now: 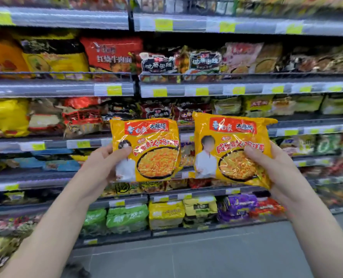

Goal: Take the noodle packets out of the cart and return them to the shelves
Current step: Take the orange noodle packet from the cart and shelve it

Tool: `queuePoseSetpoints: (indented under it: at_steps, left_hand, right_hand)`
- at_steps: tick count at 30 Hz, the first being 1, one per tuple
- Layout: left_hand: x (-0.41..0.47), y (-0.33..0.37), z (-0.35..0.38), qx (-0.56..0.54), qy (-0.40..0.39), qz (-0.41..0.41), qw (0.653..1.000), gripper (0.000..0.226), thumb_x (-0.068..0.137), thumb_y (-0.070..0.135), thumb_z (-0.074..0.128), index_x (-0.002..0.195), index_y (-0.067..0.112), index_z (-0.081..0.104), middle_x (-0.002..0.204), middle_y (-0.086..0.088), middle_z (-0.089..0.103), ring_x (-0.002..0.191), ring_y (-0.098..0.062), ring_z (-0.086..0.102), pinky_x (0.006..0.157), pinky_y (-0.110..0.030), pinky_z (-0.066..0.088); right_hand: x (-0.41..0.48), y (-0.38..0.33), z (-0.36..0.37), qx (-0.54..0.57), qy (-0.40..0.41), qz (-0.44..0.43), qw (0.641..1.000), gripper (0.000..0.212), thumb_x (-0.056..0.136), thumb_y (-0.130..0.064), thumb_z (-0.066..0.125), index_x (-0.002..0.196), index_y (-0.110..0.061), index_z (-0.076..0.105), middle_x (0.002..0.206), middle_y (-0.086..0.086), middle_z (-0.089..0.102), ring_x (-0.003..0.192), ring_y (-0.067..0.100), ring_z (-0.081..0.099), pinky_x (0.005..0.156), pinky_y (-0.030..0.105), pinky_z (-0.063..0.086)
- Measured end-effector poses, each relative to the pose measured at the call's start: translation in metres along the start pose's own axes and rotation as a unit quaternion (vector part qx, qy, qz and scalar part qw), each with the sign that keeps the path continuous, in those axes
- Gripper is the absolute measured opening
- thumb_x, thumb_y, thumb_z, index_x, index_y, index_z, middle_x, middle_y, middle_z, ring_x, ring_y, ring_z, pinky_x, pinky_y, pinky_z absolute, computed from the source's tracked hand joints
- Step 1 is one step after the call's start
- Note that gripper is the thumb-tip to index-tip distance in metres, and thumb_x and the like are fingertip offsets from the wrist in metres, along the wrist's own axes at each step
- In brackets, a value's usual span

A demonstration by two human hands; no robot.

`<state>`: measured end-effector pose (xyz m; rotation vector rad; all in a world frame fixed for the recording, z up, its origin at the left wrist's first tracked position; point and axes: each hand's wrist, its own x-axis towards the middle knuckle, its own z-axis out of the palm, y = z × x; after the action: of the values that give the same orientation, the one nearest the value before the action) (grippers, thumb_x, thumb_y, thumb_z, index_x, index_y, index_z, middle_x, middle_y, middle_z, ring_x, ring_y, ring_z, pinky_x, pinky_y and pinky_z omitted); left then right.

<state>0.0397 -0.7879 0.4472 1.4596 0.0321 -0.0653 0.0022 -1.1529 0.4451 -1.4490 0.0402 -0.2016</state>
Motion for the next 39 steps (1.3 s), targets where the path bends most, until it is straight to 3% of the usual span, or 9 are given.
queuePoseSetpoints:
  at_steps: [2,5,9,16,21,25,30,34,39]
  left_hand:
    - [0.009,-0.002,0.021,-0.008,-0.017,-0.007,1.000,0.083,0.078,0.040,0.079,0.143,0.001,0.046,0.076,0.004,0.064,0.058,-0.011,0.055,0.059,-0.028,0.040]
    - [0.025,-0.004,0.047,0.010,-0.039,-0.014,0.999,0.029,0.079,0.034,0.072,0.101,0.017,0.063,0.068,0.007,0.061,0.049,-0.007,0.052,0.060,-0.032,0.034]
    - [0.054,-0.013,0.078,0.013,-0.078,-0.005,0.997,0.008,0.083,0.031,0.079,0.083,0.030,0.071,0.061,0.010,0.062,0.054,-0.012,0.051,0.060,-0.032,0.034]
    - [0.119,-0.006,0.128,0.000,-0.108,0.029,0.994,0.004,0.094,0.023,0.066,0.091,0.024,0.063,0.065,0.010,0.064,0.051,-0.005,0.054,0.054,-0.027,0.035]
    - [0.166,0.021,0.151,0.012,-0.139,0.064,0.988,0.055,0.059,0.059,0.087,0.098,0.023,0.073,0.077,0.007,0.070,0.059,-0.007,0.061,0.056,-0.025,0.044]
    - [0.201,0.030,0.188,-0.002,-0.117,0.065,0.991,0.016,0.085,0.032,0.073,0.086,0.020,0.063,0.054,0.014,0.054,0.043,-0.003,0.049,0.050,-0.023,0.040]
    - [0.221,0.038,0.239,0.016,-0.137,0.104,0.985,0.054,0.044,0.065,0.091,0.083,0.030,0.078,0.076,0.008,0.073,0.059,-0.008,0.065,0.055,-0.023,0.047]
    - [0.225,0.038,0.293,-0.016,-0.104,0.109,0.988,0.023,0.078,0.034,0.075,0.092,0.017,0.069,0.069,0.010,0.073,0.052,-0.003,0.064,0.045,-0.015,0.045]
    - [0.215,0.031,0.354,-0.009,-0.043,0.116,0.992,0.023,0.072,0.042,0.075,0.088,0.025,0.076,0.078,0.009,0.073,0.062,-0.007,0.065,0.054,-0.019,0.047]
  right_hand:
    - [-0.002,-0.003,-0.020,-0.002,0.021,-0.003,1.000,0.038,0.075,-0.027,0.076,0.113,-0.022,0.071,0.107,0.005,0.080,0.093,0.020,0.078,0.073,0.031,0.064]
    - [-0.004,-0.007,-0.047,-0.002,0.051,-0.009,0.999,0.034,0.075,-0.025,0.075,0.109,-0.022,0.072,0.102,0.003,0.081,0.087,0.017,0.079,0.069,0.029,0.063]
    - [0.006,-0.008,-0.080,-0.012,0.064,-0.006,0.998,0.042,0.069,-0.031,0.082,0.108,-0.021,0.072,0.101,0.005,0.081,0.084,0.018,0.079,0.063,0.028,0.062]
    - [0.077,-0.026,-0.109,-0.072,0.081,-0.033,0.994,0.085,0.035,-0.066,0.097,0.108,-0.027,0.076,0.112,0.006,0.079,0.101,0.025,0.077,0.083,0.041,0.062]
    - [0.132,-0.042,-0.122,-0.061,0.095,-0.054,0.992,0.094,0.034,-0.068,0.097,0.116,-0.029,0.071,0.113,0.002,0.079,0.102,0.021,0.077,0.079,0.034,0.063]
    - [0.164,-0.046,-0.150,-0.043,0.097,-0.049,0.993,0.092,0.035,-0.065,0.098,0.115,-0.030,0.072,0.115,0.005,0.078,0.104,0.026,0.076,0.081,0.041,0.063]
    - [0.196,-0.057,-0.197,-0.036,0.064,-0.065,0.995,0.073,0.038,-0.064,0.097,0.102,-0.036,0.078,0.111,0.005,0.079,0.097,0.024,0.078,0.069,0.032,0.063]
    - [0.234,-0.060,-0.241,-0.027,0.040,-0.077,0.996,0.082,0.047,-0.058,0.097,0.119,-0.027,0.071,0.115,0.006,0.078,0.103,0.028,0.076,0.072,0.033,0.063]
    - [0.271,-0.070,-0.297,-0.020,0.003,-0.083,0.996,0.090,0.038,-0.063,0.098,0.116,-0.026,0.072,0.114,0.005,0.079,0.100,0.023,0.077,0.072,0.031,0.063]
